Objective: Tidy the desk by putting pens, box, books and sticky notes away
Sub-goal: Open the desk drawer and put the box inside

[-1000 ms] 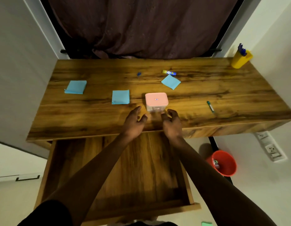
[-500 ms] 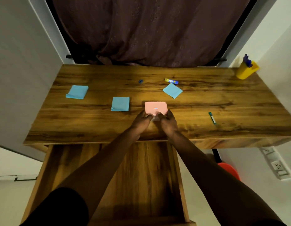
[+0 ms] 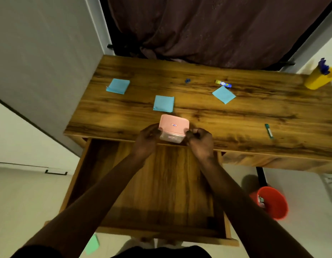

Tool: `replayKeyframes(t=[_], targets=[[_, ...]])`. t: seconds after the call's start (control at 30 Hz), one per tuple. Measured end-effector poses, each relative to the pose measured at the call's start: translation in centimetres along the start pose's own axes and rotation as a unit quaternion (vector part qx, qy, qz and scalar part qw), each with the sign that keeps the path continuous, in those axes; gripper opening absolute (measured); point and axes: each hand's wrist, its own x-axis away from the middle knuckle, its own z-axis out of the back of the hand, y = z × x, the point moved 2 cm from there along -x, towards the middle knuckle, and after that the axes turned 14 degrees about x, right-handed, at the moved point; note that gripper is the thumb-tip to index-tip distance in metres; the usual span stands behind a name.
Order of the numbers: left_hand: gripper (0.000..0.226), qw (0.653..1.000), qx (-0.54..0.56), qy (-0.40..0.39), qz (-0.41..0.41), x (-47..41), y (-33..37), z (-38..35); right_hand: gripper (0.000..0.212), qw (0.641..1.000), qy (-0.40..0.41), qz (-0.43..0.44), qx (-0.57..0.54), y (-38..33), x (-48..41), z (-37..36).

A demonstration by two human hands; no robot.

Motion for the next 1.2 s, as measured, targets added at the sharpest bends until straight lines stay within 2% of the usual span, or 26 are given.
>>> replayKeyframes(t=[0.17,0.3,0.57,0.87,1.2], targets=[[0.023,0.997,0.049,0.060,-0.015,4.1,-0.8,7.2,0.016,0.999,-0.051,-0.012,0.013,-1.4,4.4,-5.9],[0.023,0.993,0.058,0.105,0.009,6.5,-2.3,12.5,0.023,0.994,-0.100,-0.009,0.048,-2.1,7.0,-11.5],[0.027,0.985,0.078,0.151,0.041,7.2,-5.4,18.9,0.022,0.981,-0.166,-0.053,0.083,-3.1,10.0,-19.6],[0.021,0.963,0.105,0.208,0.135,4.4,-9.5,21.5,0.026,0.972,-0.172,-0.077,0.138,-3.4,10.7,-25.0],[0.020,0.966,0.085,0.194,0.146,3.1,-10.6,22.5,0.027,0.968,-0.178,-0.098,0.145,-3.0,10.8,-26.6]])
